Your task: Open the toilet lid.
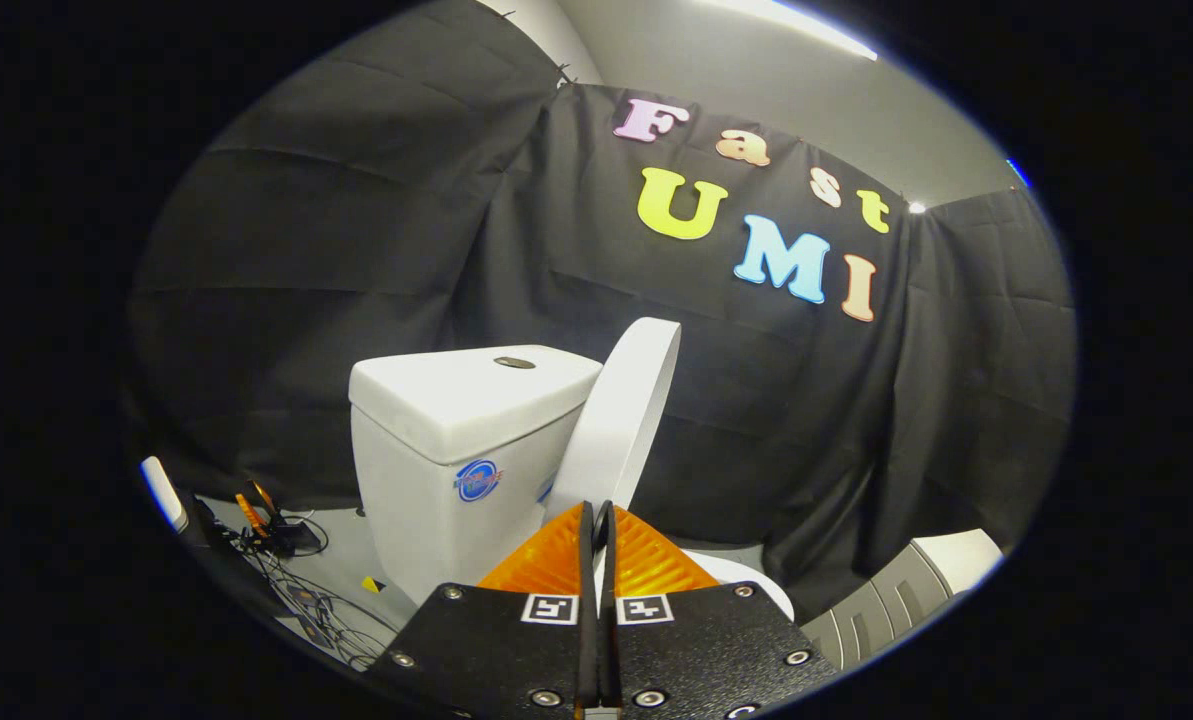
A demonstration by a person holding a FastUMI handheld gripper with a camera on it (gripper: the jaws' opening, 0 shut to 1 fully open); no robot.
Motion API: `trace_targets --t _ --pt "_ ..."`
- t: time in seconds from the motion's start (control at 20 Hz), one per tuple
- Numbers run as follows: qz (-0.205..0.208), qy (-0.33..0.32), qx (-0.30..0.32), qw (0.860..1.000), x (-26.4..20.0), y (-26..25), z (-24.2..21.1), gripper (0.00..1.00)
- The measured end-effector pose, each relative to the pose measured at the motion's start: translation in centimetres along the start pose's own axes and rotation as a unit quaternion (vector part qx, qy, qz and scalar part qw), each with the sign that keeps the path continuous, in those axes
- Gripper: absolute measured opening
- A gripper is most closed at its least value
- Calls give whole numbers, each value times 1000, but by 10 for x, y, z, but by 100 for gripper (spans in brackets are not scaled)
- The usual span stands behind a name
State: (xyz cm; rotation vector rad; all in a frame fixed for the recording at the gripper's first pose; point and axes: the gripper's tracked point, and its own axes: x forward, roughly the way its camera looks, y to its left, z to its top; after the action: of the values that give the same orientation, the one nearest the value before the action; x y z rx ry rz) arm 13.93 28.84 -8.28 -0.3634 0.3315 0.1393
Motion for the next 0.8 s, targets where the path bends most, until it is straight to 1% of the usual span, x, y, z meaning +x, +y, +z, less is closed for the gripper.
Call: trace_targets --t 0.2,0.35,0.5,0.8 --pt "25 0 -3 1000 9 18 6 0" --pt "30 -3 -12 999 10 28 8 0" --pt "43 -5 -4 999 15 38 10 0" --pt "37 -6 -8 999 17 42 13 0"
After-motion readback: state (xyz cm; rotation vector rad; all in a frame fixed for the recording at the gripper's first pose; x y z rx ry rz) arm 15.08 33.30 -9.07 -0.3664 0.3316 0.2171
